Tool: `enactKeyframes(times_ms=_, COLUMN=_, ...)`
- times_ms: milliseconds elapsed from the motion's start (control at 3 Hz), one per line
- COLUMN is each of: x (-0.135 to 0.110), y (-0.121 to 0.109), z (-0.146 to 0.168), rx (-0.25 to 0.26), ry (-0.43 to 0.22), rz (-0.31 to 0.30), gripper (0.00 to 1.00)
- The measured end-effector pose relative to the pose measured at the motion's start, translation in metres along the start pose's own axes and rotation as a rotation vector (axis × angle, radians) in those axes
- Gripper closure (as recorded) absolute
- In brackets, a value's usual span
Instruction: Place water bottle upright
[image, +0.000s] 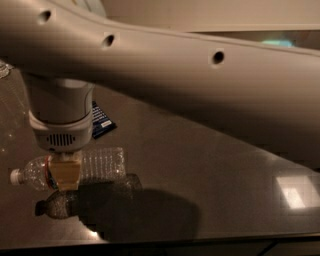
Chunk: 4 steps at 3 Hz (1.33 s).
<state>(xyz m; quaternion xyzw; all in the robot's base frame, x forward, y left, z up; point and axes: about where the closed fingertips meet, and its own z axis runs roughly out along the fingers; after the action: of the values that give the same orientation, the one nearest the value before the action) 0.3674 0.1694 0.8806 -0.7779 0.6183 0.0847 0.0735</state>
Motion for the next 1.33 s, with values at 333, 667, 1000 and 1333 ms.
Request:
enactKeyframes(times_ms=333, x=0.016, y=-0.009, z=-0.048, rx=0.007, ry=-0.154, rz=-0.014, gripper=1.00)
enactKeyframes(times_ms=667, x=0.027, y=-0.015, z=-0.084, rx=0.005, ry=-0.328, rz=-0.051, gripper=1.00)
enactKeyframes(times_ms=1000, x=0.032, y=-0.014, z=-0.116, rx=0.014, ry=-0.532, rz=-0.099, gripper=1.00)
enactKeyframes(times_ms=1333, x=0.034, y=-0.010, z=-0.136, rx=0.023, ry=-0.711, rz=-0.115, gripper=1.00)
